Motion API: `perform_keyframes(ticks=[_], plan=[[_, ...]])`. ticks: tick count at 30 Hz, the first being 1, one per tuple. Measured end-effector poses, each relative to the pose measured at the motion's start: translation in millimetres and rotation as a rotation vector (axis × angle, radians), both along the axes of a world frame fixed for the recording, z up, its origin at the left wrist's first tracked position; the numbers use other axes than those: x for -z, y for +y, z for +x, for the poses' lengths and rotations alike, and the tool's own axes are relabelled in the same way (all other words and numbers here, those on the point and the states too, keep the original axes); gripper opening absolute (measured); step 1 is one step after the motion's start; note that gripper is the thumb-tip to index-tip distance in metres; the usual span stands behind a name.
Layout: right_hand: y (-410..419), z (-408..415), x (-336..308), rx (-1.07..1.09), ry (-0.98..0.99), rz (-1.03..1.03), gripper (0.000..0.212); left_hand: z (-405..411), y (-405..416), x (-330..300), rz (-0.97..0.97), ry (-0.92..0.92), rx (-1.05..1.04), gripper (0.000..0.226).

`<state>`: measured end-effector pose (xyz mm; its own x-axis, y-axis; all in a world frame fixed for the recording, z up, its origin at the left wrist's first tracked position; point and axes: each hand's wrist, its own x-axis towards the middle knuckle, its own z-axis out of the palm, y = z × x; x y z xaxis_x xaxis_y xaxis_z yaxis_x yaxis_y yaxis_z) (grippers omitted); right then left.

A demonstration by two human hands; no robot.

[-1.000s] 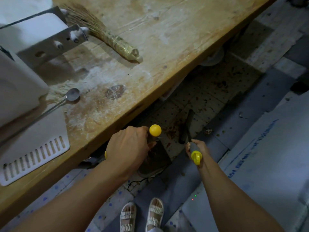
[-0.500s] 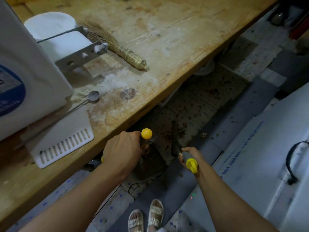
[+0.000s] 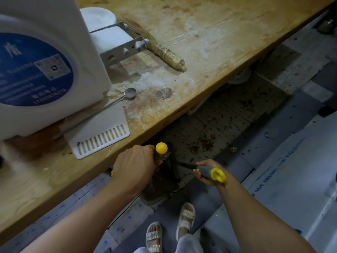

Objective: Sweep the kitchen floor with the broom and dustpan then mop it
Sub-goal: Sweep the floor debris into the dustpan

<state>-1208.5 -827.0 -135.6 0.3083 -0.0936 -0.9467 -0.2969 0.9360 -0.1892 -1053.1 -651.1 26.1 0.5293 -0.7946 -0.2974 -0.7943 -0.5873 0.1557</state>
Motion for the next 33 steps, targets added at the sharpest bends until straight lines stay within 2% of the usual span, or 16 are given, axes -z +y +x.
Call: perform_keyframes(ticks=[8, 13, 22, 30, 33], plan=[[-51, 13, 48, -0.131, 0.051, -0.024, 0.025, -7, -41, 10, 0.072, -0.018, -0.035, 0.021], [-101, -4, 44, -0.134, 0.057, -0.047, 0.025, -13, -84, 14, 0.085, -0.01, -0.04, 0.023], [-208, -34, 62, -0.191, 0.149, -0.161, 0.007, -32, -176, 19, 0.073, 0.014, -0.021, 0.022], [-266, -39, 80, -0.141, 0.192, -0.292, 0.018, -46, -234, 20, 0.028, 0.006, 0.001, 0.029], [-277, -36, 83, -0.09, 0.219, -0.355, 0.014, -48, -249, 21, 0.033, 0.007, 0.022, 0.03]])
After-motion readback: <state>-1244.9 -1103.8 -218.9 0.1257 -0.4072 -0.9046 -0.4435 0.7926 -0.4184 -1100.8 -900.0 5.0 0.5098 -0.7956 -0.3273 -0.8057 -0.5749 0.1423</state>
